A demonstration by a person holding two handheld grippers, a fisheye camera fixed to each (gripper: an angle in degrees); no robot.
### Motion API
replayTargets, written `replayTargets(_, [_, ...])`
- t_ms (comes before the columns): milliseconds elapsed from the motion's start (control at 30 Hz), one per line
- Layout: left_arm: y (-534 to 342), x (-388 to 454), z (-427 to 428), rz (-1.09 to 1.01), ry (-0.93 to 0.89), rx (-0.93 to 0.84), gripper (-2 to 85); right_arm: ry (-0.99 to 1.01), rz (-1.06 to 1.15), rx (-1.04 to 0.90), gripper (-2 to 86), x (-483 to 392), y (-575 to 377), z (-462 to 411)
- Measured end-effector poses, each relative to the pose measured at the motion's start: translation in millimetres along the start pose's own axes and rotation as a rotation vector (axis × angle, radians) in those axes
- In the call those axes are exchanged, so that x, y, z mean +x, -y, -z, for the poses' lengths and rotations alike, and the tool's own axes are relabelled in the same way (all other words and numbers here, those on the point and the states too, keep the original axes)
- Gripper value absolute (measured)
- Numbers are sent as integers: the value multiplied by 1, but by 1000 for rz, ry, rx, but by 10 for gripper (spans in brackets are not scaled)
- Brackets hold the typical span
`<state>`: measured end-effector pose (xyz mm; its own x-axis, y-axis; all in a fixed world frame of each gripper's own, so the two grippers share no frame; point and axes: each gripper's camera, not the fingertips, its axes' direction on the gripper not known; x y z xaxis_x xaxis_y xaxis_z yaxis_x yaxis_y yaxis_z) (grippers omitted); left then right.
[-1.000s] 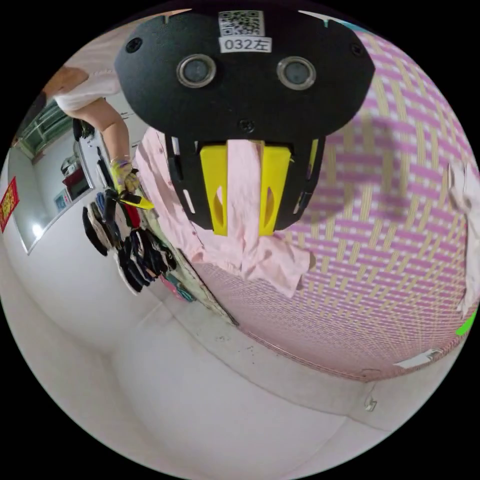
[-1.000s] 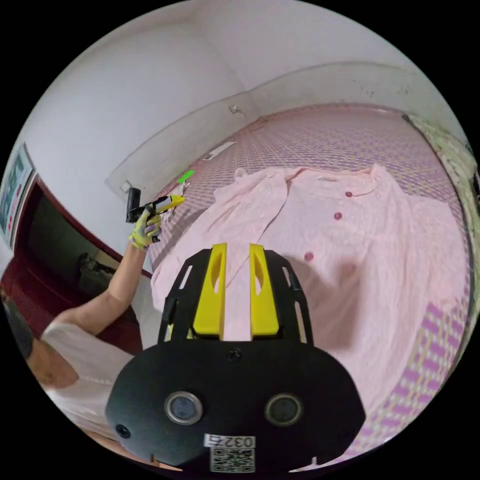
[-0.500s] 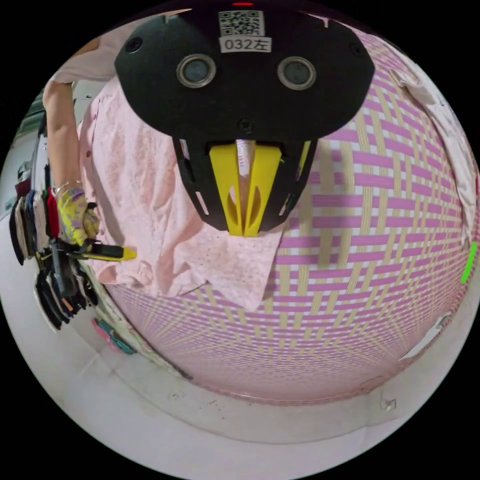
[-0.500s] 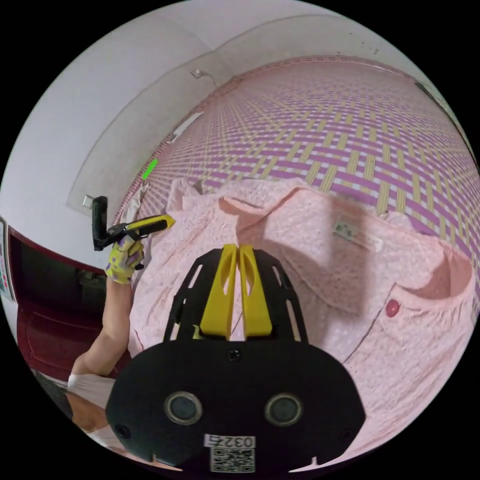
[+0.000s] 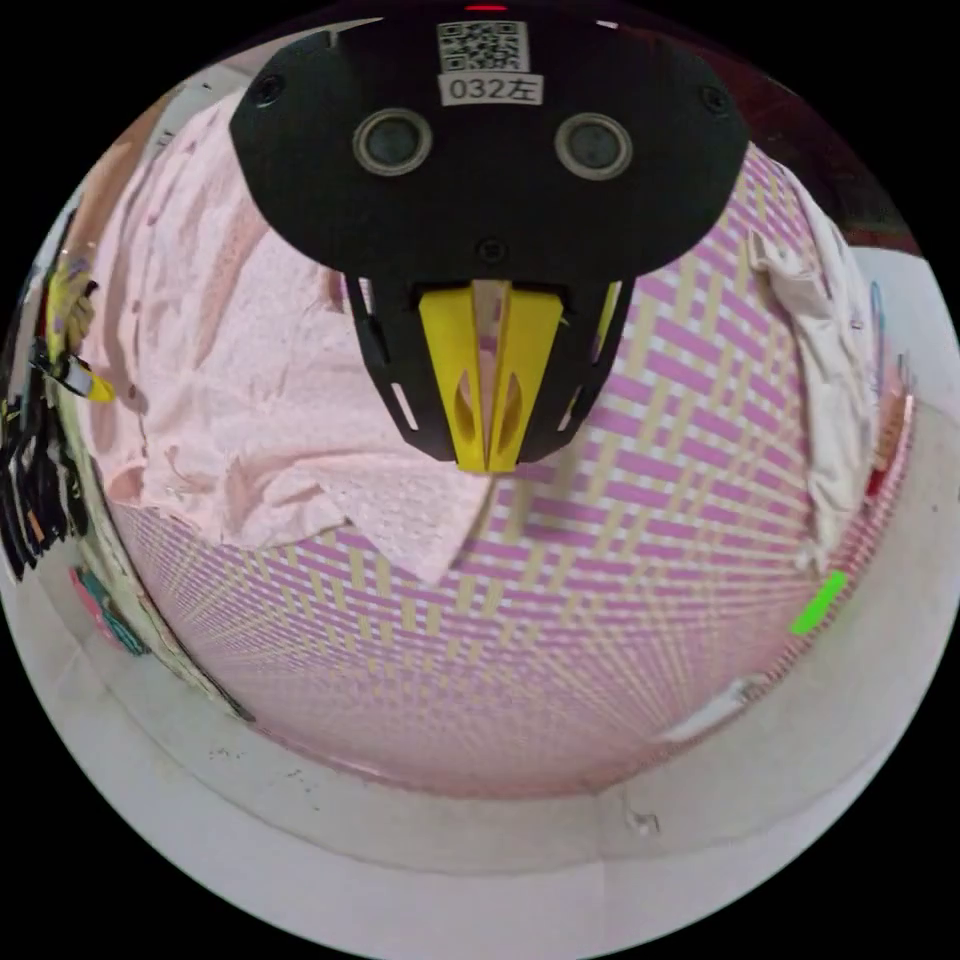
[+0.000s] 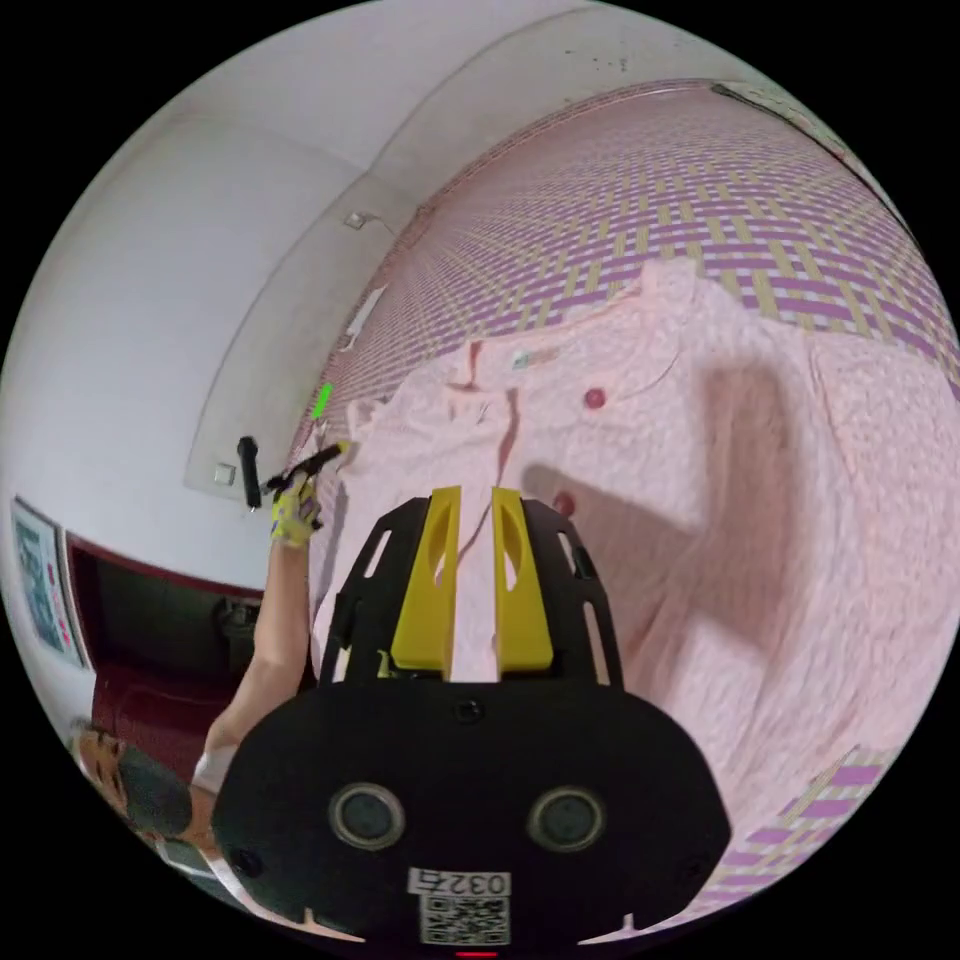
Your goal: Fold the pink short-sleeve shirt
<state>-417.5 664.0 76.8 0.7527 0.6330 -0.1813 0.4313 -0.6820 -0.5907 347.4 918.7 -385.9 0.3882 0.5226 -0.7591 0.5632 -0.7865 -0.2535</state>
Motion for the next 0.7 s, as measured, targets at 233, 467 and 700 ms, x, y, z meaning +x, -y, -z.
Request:
replayTargets(233, [4, 58, 7, -289, -261, 29, -9, 130, 204, -229, 74, -41, -130, -35])
replayTargets(467, [17, 61, -40, -170, -46, -89, -9, 23, 249, -175, 85, -41, -214, -47])
replayTargets(700, [10, 47, -48, -138, -62, -75, -9, 14, 306, -159, 8, -41, -209, -62])
